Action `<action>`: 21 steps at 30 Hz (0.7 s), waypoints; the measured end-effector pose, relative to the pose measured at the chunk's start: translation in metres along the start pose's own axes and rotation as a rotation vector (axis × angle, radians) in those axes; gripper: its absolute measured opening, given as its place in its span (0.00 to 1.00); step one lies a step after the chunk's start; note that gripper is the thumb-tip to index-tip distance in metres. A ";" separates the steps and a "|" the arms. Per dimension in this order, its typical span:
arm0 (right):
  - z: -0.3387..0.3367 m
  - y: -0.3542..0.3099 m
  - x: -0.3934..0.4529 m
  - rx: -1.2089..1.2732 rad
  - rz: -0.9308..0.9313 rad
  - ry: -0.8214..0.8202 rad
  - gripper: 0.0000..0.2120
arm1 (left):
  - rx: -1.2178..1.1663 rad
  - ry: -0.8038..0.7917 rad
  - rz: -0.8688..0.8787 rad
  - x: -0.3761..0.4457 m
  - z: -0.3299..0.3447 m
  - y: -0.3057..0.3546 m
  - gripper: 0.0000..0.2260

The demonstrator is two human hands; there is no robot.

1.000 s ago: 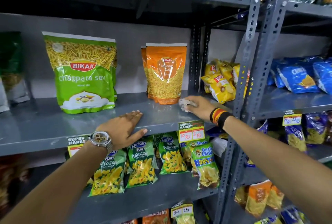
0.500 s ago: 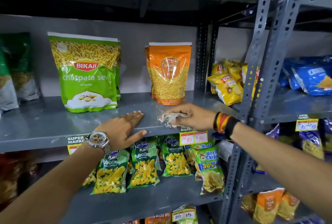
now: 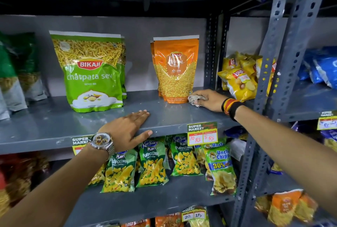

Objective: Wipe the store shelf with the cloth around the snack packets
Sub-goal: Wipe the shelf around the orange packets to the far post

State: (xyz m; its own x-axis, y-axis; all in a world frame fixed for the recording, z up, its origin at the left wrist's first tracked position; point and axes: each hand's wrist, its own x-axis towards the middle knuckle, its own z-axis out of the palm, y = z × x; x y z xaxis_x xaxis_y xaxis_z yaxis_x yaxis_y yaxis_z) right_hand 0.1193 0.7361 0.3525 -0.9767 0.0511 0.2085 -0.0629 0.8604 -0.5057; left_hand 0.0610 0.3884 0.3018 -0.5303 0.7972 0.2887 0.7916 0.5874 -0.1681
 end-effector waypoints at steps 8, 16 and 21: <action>-0.012 -0.023 -0.002 0.027 -0.062 0.026 0.17 | -0.021 0.016 0.008 0.001 0.002 -0.001 0.40; 0.004 -0.010 0.006 0.051 0.025 0.109 0.18 | -0.018 0.024 0.004 0.000 0.002 0.000 0.40; 0.019 -0.028 0.008 0.066 -0.053 0.054 0.16 | -0.021 0.015 0.010 0.002 0.002 -0.001 0.40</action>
State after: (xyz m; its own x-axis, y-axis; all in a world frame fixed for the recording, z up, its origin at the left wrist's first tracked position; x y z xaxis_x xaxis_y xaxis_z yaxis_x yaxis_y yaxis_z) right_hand 0.1092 0.7031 0.3528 -0.9593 0.0355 0.2801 -0.1290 0.8273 -0.5468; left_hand 0.0590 0.3897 0.3004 -0.5177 0.8009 0.3008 0.8032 0.5761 -0.1517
